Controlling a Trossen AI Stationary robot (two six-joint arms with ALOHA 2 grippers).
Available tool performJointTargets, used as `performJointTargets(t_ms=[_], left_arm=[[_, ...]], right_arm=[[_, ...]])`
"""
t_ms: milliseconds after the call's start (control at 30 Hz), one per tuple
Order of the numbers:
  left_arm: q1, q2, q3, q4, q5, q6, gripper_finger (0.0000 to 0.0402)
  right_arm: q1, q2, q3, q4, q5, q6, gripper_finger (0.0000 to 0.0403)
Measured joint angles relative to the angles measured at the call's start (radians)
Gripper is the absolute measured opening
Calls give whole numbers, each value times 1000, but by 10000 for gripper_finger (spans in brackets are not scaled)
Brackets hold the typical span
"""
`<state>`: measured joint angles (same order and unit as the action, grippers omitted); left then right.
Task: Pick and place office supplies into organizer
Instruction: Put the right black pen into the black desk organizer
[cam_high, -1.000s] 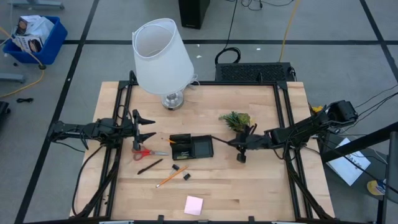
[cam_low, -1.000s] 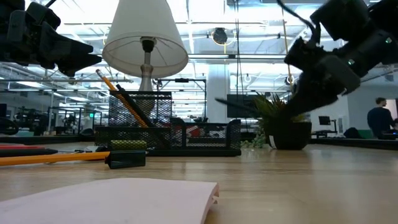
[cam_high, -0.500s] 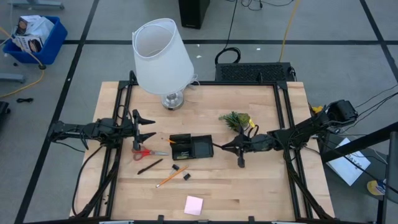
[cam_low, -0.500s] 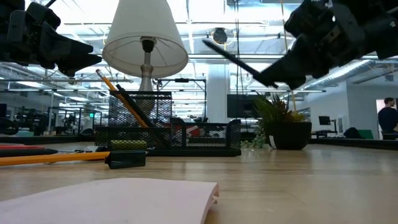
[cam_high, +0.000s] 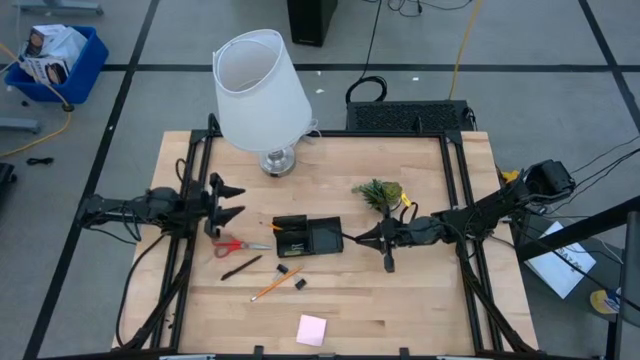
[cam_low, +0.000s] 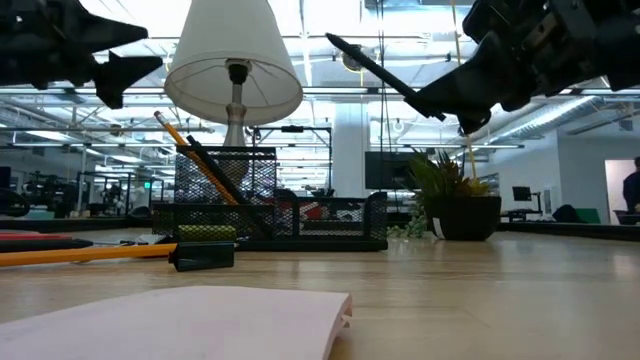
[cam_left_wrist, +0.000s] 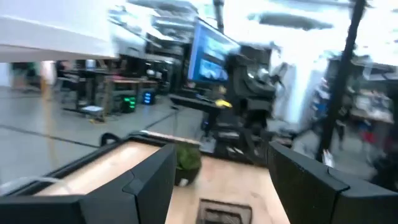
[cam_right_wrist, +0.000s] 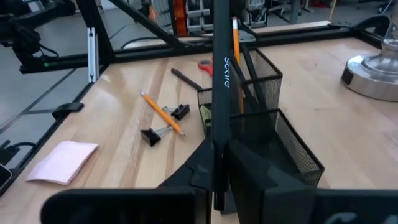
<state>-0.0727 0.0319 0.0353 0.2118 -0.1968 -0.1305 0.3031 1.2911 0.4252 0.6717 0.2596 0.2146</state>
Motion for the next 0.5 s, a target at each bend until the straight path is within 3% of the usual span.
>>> performJointTargets(t_ms=[267,367,500], left_arm=[[0,3,0,45,-242,-41,255],[0,35,0,67,-254,-64,255],[0,143,0,192,-190,-89,255]], right_arm=[[-1,0,0,66,0,-26,27],[-1,0,0,63,0,-26,29],[-6,0,0,63,0,-26,29]])
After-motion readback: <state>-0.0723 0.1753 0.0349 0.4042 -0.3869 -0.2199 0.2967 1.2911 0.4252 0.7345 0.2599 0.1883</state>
